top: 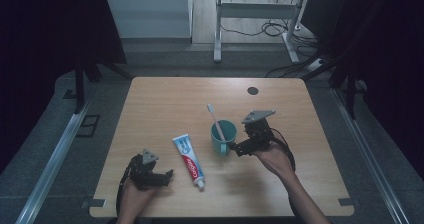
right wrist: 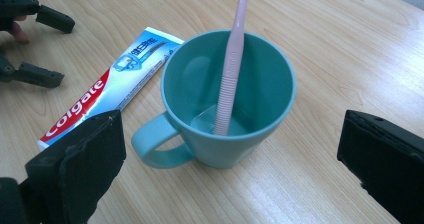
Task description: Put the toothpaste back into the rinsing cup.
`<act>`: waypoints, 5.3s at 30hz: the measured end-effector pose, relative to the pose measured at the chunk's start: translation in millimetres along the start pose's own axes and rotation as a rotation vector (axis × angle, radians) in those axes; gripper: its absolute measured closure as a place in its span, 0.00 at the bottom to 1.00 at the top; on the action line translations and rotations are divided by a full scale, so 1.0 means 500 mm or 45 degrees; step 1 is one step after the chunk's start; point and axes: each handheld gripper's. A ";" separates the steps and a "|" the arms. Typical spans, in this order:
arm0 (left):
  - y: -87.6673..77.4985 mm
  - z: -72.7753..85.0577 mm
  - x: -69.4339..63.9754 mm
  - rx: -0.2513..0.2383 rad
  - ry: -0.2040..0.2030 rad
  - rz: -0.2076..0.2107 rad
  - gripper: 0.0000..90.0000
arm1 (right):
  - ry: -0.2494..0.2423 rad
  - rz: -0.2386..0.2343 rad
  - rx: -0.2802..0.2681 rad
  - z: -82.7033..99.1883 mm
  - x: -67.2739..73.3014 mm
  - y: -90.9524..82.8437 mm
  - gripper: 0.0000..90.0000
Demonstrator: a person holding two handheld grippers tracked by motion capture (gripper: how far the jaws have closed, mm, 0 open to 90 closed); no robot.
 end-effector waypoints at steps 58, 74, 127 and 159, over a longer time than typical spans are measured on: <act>-0.001 0.000 0.000 0.006 0.005 -0.001 0.02 | 0.181 0.145 0.027 0.252 -0.033 -0.012 0.00; 0.000 0.000 0.001 0.005 0.005 0.000 0.02 | 0.198 0.146 0.080 0.313 -0.037 0.032 0.00; -0.054 -0.072 -0.058 -0.066 0.172 0.157 0.80 | 0.209 0.157 0.073 0.327 -0.044 0.036 0.00; 0.029 -0.160 -0.182 0.109 0.334 0.325 0.99 | 0.209 0.157 0.072 0.327 -0.044 0.036 0.00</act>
Point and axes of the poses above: each handheld gripper's, and its own axes: y roughly forward along the jaws, z roughly out of its underside, x roughly to its left, and after that the axes turned 11 degrees about x, right-handed
